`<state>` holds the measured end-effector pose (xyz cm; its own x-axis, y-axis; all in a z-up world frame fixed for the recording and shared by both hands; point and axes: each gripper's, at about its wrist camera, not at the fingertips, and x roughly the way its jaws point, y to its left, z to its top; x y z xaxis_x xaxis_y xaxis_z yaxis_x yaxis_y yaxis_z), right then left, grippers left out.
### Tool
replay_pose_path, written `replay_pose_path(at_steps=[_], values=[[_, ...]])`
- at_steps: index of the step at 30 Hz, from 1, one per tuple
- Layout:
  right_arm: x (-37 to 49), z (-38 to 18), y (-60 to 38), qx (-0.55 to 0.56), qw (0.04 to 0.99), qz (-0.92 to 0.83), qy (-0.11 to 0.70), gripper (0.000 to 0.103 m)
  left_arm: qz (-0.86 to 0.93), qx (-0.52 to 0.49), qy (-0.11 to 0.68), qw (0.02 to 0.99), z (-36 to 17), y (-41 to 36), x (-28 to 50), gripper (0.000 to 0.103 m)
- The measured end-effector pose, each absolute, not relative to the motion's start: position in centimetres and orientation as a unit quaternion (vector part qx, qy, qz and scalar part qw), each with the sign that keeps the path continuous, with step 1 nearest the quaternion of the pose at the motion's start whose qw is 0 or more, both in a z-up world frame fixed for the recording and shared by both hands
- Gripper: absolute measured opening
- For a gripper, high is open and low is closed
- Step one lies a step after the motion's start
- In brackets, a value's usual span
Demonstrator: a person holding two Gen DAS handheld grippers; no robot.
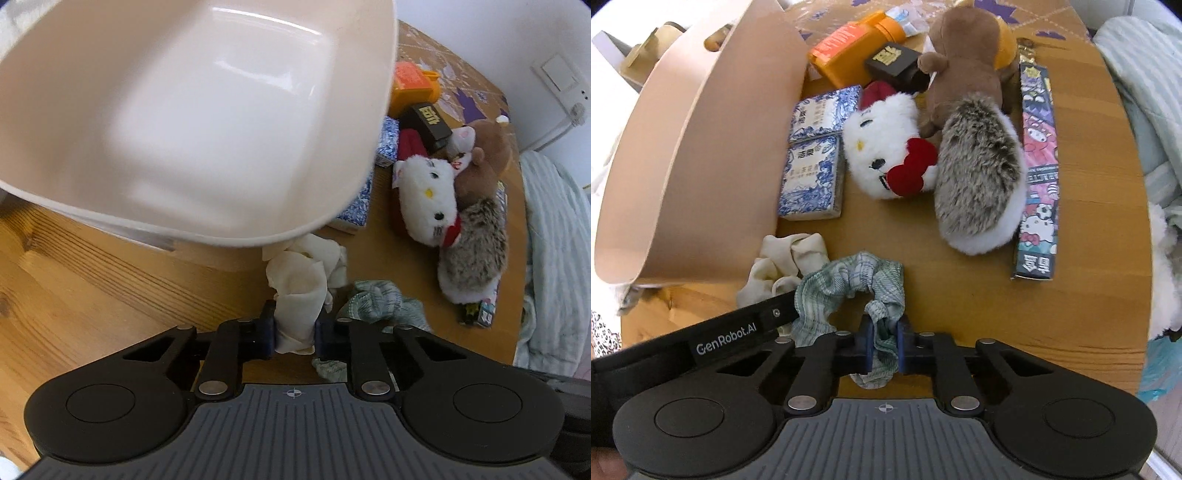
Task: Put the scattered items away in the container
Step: 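Carry both scrunchies into the beige basket and open both grippers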
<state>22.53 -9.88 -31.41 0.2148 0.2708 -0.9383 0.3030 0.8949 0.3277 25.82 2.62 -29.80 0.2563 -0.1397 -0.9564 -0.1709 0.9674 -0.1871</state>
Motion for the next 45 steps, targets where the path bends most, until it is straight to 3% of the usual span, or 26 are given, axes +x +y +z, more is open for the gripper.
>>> replay_pose_path(at_steps=[13, 26, 36, 45], values=[[20.4, -20.6, -12.4, 0.211, 0.804, 0.013, 0.555, 0.011, -0.019, -0.095, 0.588, 0.803, -19.0, 3.3, 21.9, 0.018], [22.7, -10.8, -10.0, 0.183, 0.859, 0.083, 0.472, 0.011, -0.005, -0.098, 0.506, 0.857, -9.3, 6.3, 24.9, 0.018], [28.0, -7.9, -5.3, 0.146, 0.872, 0.118, 0.453, 0.013, 0.031, -0.090, 0.499, 0.862, -9.6, 11.8, 28.6, 0.018], [33.3, -11.8, -0.5, 0.106, 0.853, 0.122, 0.496, 0.013, 0.025, -0.086, 0.539, 0.838, -14.1, 14.0, 33.0, 0.019]])
